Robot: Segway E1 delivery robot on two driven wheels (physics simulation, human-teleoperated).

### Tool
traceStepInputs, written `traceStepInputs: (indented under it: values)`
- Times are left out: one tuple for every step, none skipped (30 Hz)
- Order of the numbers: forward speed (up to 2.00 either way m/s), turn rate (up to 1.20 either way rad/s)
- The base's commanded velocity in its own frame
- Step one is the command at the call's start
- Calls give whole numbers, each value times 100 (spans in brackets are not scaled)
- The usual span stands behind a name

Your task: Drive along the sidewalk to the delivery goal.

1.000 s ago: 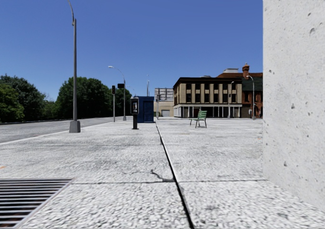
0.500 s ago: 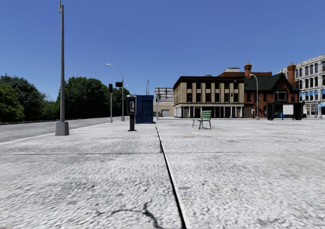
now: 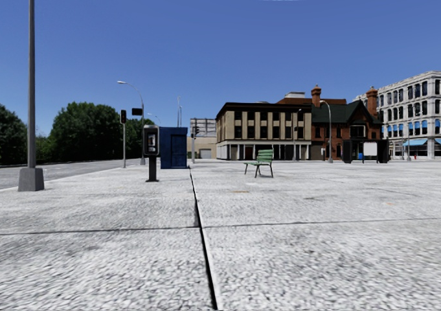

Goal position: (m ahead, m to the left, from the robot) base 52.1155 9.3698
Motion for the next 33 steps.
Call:
traceStepInputs:
  values:
    - [200, -33]
    - [200, -33]
    - [200, -25]
    - [200, -14]
    - [200, -2]
    - [200, -2]
    - [200, 0]
    - [200, 0]
    - [200, 0]
    - [200, 0]
    - [200, 0]
    - [200, 0]
    - [200, 0]
    - [200, 0]
    - [200, 0]
    - [200, 0]
    - [200, 0]
    - [200, 0]
    - [200, 0]
    - [200, 0]
    - [200, 0]
    - [200, 0]
    - [200, 0]
    - [200, 0]
    - [200, 0]
    - [200, 0]
    - [200, 16]
    - [200, 16]
    - [200, 26]
    - [200, 32]
    - [200, 33]
    - [200, 33]
    - [200, 34]
